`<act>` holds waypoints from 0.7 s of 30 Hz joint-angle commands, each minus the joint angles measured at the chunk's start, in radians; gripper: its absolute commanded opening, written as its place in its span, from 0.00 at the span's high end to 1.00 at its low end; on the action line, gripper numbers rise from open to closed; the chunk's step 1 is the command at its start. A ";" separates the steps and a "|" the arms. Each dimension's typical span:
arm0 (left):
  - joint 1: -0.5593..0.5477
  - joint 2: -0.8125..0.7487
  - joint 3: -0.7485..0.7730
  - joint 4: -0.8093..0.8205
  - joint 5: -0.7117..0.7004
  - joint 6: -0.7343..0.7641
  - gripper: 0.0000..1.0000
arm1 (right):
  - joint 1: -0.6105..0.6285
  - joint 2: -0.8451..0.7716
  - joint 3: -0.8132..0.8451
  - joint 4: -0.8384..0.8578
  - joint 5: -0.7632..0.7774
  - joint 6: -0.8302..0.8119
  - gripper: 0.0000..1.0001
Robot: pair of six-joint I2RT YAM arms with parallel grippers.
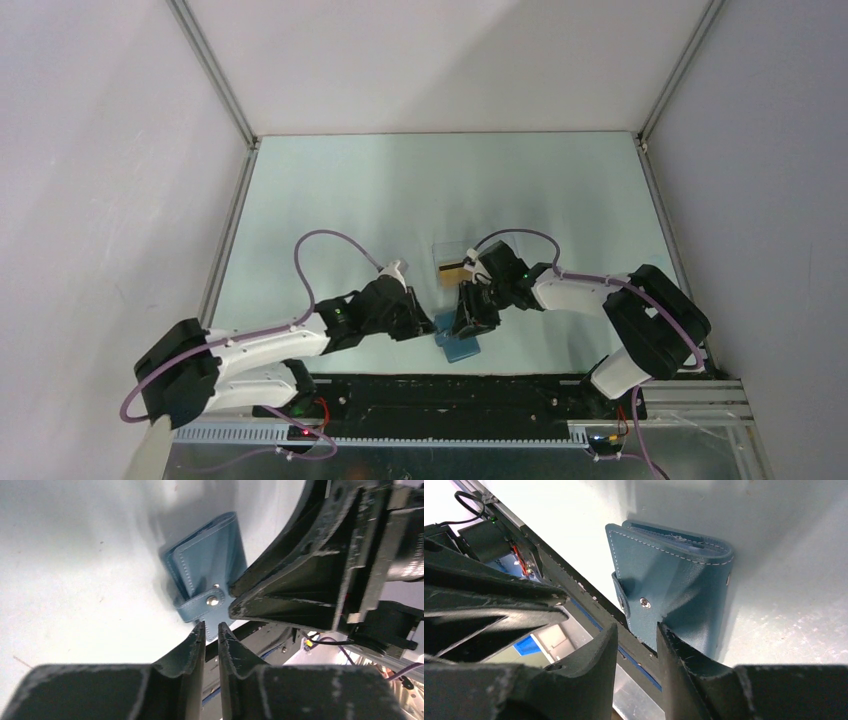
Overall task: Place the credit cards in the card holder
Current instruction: Close the card holder at the center of the board.
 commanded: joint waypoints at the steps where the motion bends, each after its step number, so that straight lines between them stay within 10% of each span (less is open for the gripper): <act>1: 0.005 -0.016 -0.030 -0.039 0.008 -0.016 0.82 | 0.009 0.007 -0.003 0.044 -0.017 0.017 0.61; 21: 0.002 0.193 0.052 -0.024 0.051 0.020 0.91 | 0.016 0.106 0.040 0.072 -0.021 0.012 0.77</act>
